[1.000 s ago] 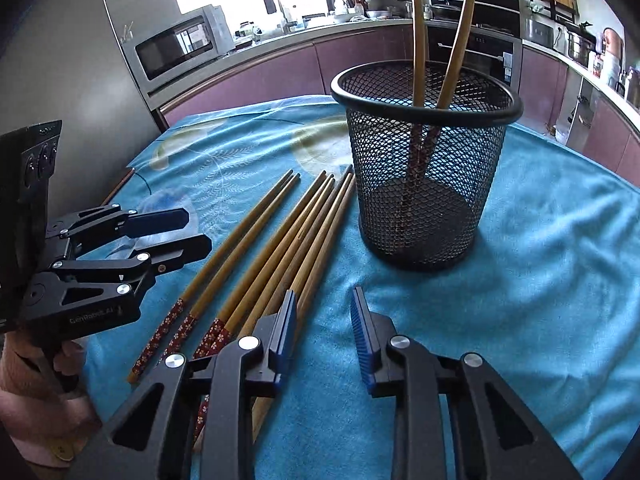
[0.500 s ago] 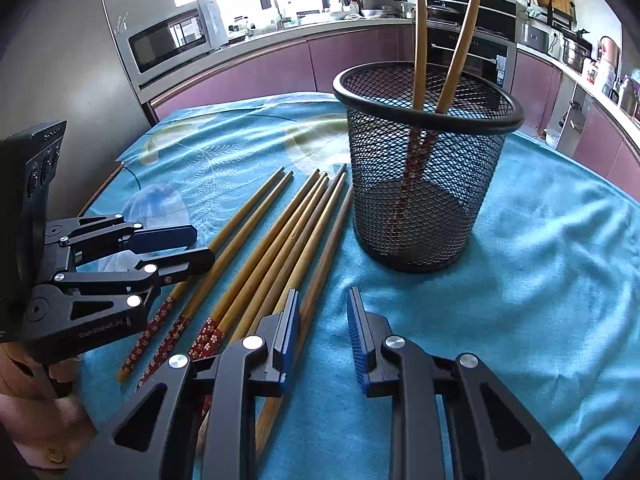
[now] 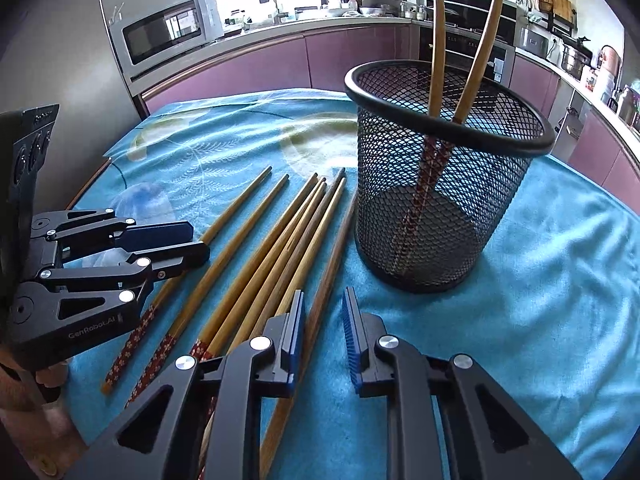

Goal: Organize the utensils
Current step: 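Move the open right gripper back over the chopstick row, then close the right gripper on another chopstick and lift it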

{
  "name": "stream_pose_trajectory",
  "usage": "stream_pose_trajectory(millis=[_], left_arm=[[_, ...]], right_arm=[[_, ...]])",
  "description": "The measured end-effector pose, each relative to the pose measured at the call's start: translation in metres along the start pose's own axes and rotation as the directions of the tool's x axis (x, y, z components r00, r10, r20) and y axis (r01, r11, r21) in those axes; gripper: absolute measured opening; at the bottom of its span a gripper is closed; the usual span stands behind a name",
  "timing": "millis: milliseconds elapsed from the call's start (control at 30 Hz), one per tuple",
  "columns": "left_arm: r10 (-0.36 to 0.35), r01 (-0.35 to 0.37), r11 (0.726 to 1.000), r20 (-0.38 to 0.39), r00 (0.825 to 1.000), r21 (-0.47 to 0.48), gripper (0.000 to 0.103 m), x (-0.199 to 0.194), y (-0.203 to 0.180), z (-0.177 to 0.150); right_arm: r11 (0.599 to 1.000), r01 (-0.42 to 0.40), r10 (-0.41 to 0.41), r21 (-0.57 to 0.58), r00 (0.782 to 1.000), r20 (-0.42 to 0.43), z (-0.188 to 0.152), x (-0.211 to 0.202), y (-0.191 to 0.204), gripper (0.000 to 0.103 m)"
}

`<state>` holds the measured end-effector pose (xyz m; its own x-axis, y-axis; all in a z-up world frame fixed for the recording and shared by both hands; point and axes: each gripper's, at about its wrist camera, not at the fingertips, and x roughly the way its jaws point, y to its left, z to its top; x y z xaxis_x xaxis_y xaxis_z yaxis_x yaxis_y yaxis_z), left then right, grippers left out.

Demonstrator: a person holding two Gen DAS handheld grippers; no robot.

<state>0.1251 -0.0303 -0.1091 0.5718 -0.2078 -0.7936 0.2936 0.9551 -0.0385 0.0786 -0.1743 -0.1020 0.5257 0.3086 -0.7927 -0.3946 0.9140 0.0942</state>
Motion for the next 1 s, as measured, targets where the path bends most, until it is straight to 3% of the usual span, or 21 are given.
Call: stream_pose_trajectory(millis=[233, 300, 500, 1000], left_arm=[[0.010, -0.010, 1.000, -0.003, 1.000, -0.004, 0.021, 0.006, -0.003, 0.007], [0.004, -0.004, 1.000, -0.002, 1.000, -0.019, 0.013, 0.006, -0.002, 0.007], [-0.005, 0.005, 0.998, 0.006, 1.000, -0.064, 0.008, 0.006, -0.002, 0.006], [-0.039, 0.047, 0.993, 0.067, 0.997, -0.108, 0.008, -0.025, 0.006, 0.002]], right_arm=[[1.000, -0.010, 0.010, 0.028, 1.000, 0.006, 0.005, 0.005, -0.001, 0.010], [0.999, -0.015, 0.014, 0.037, 1.000, 0.007, 0.005, 0.005, 0.000, 0.010], [0.997, -0.036, 0.035, 0.067, 0.999, 0.010, 0.004, 0.003, -0.005, 0.007], [0.994, -0.081, 0.077, 0.080, 0.996, 0.042, -0.003, -0.019, -0.013, 0.006]])
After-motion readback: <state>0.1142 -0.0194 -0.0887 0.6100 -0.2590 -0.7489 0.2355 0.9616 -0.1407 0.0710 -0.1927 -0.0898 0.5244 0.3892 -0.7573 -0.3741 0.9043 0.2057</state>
